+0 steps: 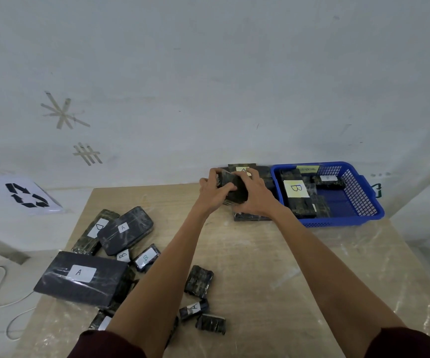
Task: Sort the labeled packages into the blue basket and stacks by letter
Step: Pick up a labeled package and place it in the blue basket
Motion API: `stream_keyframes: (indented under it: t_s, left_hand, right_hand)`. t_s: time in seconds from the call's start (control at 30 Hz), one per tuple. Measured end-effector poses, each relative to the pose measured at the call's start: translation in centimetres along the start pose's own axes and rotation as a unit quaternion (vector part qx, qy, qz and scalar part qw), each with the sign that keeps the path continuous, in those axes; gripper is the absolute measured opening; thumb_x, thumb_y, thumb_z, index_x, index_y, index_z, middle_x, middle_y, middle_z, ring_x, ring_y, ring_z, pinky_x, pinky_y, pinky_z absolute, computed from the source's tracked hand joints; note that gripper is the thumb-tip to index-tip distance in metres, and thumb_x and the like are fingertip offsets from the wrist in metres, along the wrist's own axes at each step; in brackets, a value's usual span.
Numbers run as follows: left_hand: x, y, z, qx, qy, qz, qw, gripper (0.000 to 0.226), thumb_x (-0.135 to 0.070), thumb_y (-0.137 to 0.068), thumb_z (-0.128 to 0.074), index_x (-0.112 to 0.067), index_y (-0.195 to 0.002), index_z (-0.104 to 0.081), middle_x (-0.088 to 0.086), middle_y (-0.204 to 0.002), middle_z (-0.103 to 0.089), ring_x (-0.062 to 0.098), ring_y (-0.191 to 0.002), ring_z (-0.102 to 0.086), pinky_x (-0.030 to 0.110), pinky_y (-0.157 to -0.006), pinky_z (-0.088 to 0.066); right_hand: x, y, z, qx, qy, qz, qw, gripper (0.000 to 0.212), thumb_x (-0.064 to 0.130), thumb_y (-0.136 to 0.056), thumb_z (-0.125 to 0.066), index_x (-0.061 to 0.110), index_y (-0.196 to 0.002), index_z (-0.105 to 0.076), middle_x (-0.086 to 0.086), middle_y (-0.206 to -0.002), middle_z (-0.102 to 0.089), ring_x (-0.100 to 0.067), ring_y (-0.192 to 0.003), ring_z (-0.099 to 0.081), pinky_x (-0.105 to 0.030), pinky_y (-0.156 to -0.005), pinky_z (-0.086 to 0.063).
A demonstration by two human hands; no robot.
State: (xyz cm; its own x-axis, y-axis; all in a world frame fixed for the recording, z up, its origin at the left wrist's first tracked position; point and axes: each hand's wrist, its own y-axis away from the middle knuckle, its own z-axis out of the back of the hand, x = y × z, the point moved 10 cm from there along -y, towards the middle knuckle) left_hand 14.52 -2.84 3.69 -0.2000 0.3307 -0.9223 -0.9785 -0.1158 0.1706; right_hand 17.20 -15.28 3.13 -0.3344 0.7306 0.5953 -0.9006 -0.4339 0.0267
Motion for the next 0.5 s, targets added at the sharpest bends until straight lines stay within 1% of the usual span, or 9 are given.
stream_keyframes:
  t_s: [0.07, 0.1, 0.13, 0.2, 0.23, 0.3, 0.33, 0.4, 0.5]
  left_hand:
    - [-0.4, 0.0, -0.3, 0.004, -0.004, -0.006, 1.0, 0.042, -0.031, -0.087, -0.069, -0.03, -0.121, -0.044, 0.01, -0.122, -0.036, 0.026, -0.12, -0.036, 0.048, -0.108, -0.042]
    - [-0.8, 0.0, -0.4, 0.01, 0.0, -0.007, 1.0, 0.044, -0.034, -0.086, -0.071, -0.033, -0.122, -0.045, 0.009, -0.123, -0.036, 0.026, -0.12, -0.038, 0.047, -0.107, -0.044]
    - [-1.0, 0.1, -0.5, 0.017, 0.007, -0.005, 1.0, 0.046, -0.037, -0.087, -0.071, -0.035, -0.124, -0.045, 0.007, -0.124, -0.037, 0.025, -0.12, -0.041, 0.046, -0.106, -0.046]
    - [-1.3, 0.3, -0.7, 0.038, 0.039, 0.012, 0.998, 0.047, -0.042, -0.09, -0.067, -0.037, -0.131, -0.044, 0.005, -0.13, -0.04, 0.024, -0.119, -0.048, 0.043, -0.1, -0.052]
    - [-1.3, 0.4, -0.6, 0.049, 0.065, 0.021, 0.996, 0.047, -0.042, -0.093, -0.063, -0.034, -0.135, -0.045, 0.005, -0.133, -0.044, 0.023, -0.119, -0.052, 0.04, -0.094, -0.055]
    - [-1.4, 0.5, -0.4, 0.065, 0.121, 0.027, 0.99, 0.04, -0.034, -0.099, -0.058, -0.022, -0.137, -0.052, 0.006, -0.132, -0.055, 0.021, -0.114, -0.058, 0.03, -0.077, -0.057]
    - [-1.3, 0.6, -0.3, 0.069, 0.143, 0.028, 0.987, 0.037, -0.029, -0.1, -0.059, -0.018, -0.135, -0.056, 0.008, -0.13, -0.06, 0.021, -0.112, -0.061, 0.027, -0.071, -0.056]
    - [-1.1, 0.7, -0.1, 0.066, 0.174, 0.027, 0.982, 0.036, -0.019, -0.097, -0.065, -0.014, -0.132, -0.06, 0.015, -0.128, -0.062, 0.023, -0.109, -0.065, 0.025, -0.067, -0.057]
    - [-1.0, 0.9, 0.1, 0.057, 0.204, 0.028, 0.977, 0.039, -0.014, -0.091, -0.072, -0.012, -0.128, -0.061, 0.019, -0.123, -0.062, 0.021, -0.099, -0.068, 0.026, -0.065, -0.057]
  right_hand:
    - [-0.1, -0.3, 0.2, -0.032, 0.038, -0.018, 0.999, 0.091, 0.027, -0.071, -0.086, 0.02, -0.145, -0.034, -0.01, -0.145, -0.029, -0.034, -0.129, -0.034, -0.047, -0.09, -0.052]
    - [-0.3, -0.3, 0.3, -0.049, 0.045, -0.03, 0.997, 0.09, 0.026, -0.07, -0.087, 0.017, -0.142, -0.035, -0.01, -0.14, -0.035, -0.034, -0.127, -0.035, -0.045, -0.085, -0.051]
    - [-0.5, -0.2, 0.5, -0.066, 0.042, -0.041, 0.996, 0.089, 0.025, -0.069, -0.088, 0.014, -0.14, -0.036, -0.01, -0.136, -0.039, -0.034, -0.125, -0.037, -0.043, -0.083, -0.049]
    - [-1.3, -0.1, 0.9, -0.096, -0.012, -0.052, 0.994, 0.087, 0.025, -0.064, -0.09, 0.011, -0.134, -0.039, -0.011, -0.129, -0.047, -0.034, -0.12, -0.041, -0.045, -0.089, -0.047]
    - [-1.8, 0.0, 1.2, -0.107, -0.056, -0.051, 0.991, 0.087, 0.025, -0.061, -0.092, 0.011, -0.131, -0.042, -0.011, -0.126, -0.049, -0.033, -0.118, -0.043, -0.048, -0.094, -0.046]
    - [-2.5, 0.3, 1.6, -0.117, -0.133, -0.039, 0.983, 0.089, 0.026, -0.055, -0.093, 0.016, -0.128, -0.044, -0.007, -0.124, -0.052, -0.031, -0.118, -0.046, -0.053, -0.097, -0.048]
    - [-2.6, 0.4, 1.7, -0.116, -0.156, -0.03, 0.98, 0.09, 0.028, -0.051, -0.092, 0.019, -0.127, -0.045, -0.004, -0.123, -0.053, -0.029, -0.118, -0.047, -0.053, -0.097, -0.049]
    - [-2.7, 0.4, 1.8, -0.112, -0.195, -0.018, 0.974, 0.089, 0.035, -0.046, -0.089, 0.024, -0.123, -0.046, -0.002, -0.122, -0.056, -0.027, -0.117, -0.053, -0.053, -0.093, -0.054]
    - [-2.4, 0.5, 1.8, -0.095, -0.224, -0.009, 0.97, 0.087, 0.033, -0.046, -0.089, 0.03, -0.12, -0.045, -0.002, -0.122, -0.057, -0.025, -0.118, -0.056, -0.052, -0.089, -0.057]
